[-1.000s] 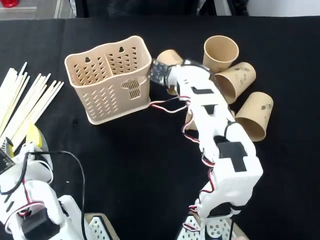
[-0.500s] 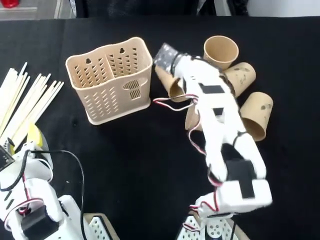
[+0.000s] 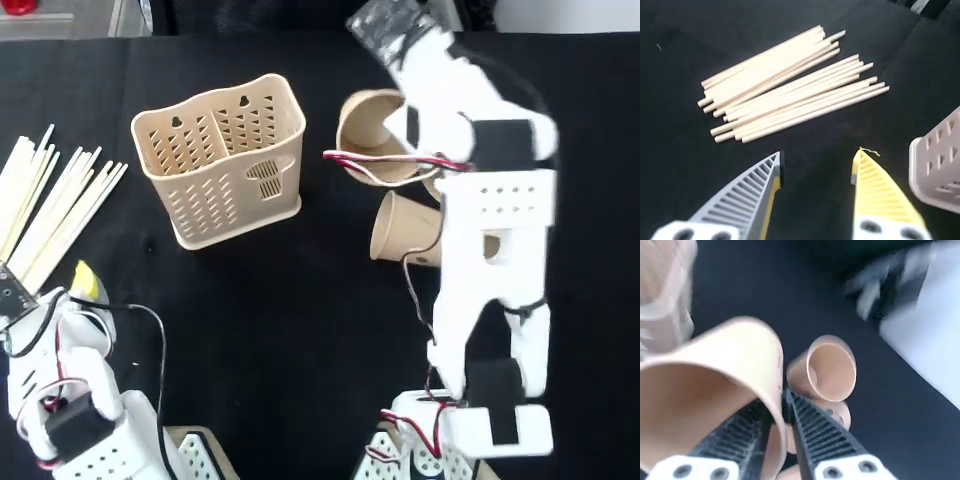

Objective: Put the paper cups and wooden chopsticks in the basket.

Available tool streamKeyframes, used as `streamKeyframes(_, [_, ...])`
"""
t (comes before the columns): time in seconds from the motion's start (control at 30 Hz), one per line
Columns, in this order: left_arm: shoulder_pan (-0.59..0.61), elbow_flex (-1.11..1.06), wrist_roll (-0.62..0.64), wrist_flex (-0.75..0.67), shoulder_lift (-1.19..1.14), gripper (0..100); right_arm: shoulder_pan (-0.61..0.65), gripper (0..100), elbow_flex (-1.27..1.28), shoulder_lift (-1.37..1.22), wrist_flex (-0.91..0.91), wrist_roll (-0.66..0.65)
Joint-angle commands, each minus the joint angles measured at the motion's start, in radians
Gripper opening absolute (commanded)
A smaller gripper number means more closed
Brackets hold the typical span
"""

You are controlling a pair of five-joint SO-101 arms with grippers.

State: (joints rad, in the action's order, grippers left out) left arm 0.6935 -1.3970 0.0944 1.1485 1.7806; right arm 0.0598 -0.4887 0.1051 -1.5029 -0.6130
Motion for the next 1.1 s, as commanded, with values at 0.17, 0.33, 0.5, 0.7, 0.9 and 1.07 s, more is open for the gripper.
streamKeyframes(0.17, [0.001, -0.058, -0.002, -0.029, 0.000, 23, 0.132, 1.2, -0.687, -0.173, -0.256, 0.127])
streamKeyframes(0.33, [0.001, -0.093, 0.002, -0.077, 0.000, 23, 0.273, 1.2, -0.711, -0.265, -0.233, 0.147])
streamKeyframes(0.5, [0.001, -0.093, 0.003, -0.077, 0.000, 23, 0.334, 1.2, -0.700, -0.367, -0.172, 0.187])
streamKeyframes(0.7, [-0.001, -0.094, 0.005, -0.078, 0.000, 23, 0.334, 1.2, -0.707, -0.470, -0.163, 0.201])
streamKeyframes(0.9, [-0.001, -0.094, 0.005, -0.078, 0.000, 23, 0.333, 1.2, -0.704, -0.527, -0.104, 0.201])
streamKeyframes(1.07, [-0.001, -0.094, 0.005, -0.078, 0.000, 23, 0.333, 1.3, -0.702, -0.572, -0.084, 0.201])
